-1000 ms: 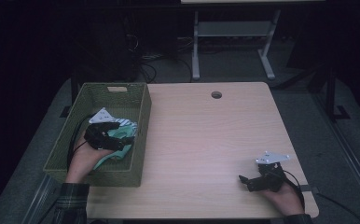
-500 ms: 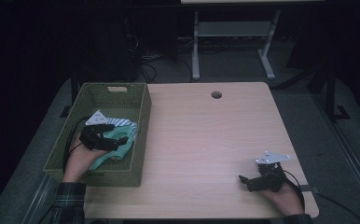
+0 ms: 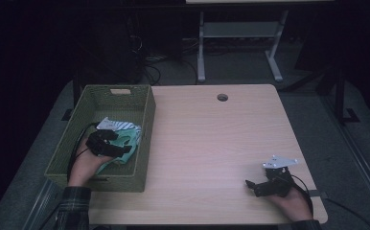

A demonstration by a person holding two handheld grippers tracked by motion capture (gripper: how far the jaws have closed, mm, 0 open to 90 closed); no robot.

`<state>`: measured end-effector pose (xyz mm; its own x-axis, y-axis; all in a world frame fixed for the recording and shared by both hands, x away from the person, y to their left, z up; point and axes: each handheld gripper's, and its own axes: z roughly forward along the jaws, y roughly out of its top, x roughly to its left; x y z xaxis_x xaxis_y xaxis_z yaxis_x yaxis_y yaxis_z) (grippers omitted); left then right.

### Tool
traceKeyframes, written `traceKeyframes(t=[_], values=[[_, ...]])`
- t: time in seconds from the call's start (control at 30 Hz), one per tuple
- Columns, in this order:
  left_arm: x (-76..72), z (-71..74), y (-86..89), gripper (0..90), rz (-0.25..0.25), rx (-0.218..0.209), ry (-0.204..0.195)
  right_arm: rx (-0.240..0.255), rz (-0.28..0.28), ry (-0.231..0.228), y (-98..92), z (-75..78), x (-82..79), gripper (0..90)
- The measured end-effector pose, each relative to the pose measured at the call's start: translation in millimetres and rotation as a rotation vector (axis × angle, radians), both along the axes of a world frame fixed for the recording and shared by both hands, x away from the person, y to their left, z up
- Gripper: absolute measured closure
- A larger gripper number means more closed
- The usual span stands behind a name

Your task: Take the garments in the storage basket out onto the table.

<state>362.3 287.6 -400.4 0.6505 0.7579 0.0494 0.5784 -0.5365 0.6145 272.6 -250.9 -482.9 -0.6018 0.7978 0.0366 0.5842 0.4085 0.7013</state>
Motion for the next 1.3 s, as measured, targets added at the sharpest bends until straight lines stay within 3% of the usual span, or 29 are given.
traceKeyframes(t=[0.27,0.5,0.97,1.3], values=[[4.7,-10.0,-5.6,23.1,-0.004,0.071,0.089,0.000,0.000,0.000,0.0,0.0,0.0,1.0],[6.3,-14.2,-8.3,25.3,-0.011,0.116,0.116,0.000,-0.001,0.001,0.0,0.0,-0.1,1.1],[10.0,-23.2,-8.6,25.3,0.027,0.143,0.209,0.000,0.000,0.000,0.0,0.0,-0.1,1.0],[12.6,-26.4,-8.5,36.3,0.039,0.159,0.268,0.000,-0.001,0.002,0.0,0.0,-0.1,1.0]])
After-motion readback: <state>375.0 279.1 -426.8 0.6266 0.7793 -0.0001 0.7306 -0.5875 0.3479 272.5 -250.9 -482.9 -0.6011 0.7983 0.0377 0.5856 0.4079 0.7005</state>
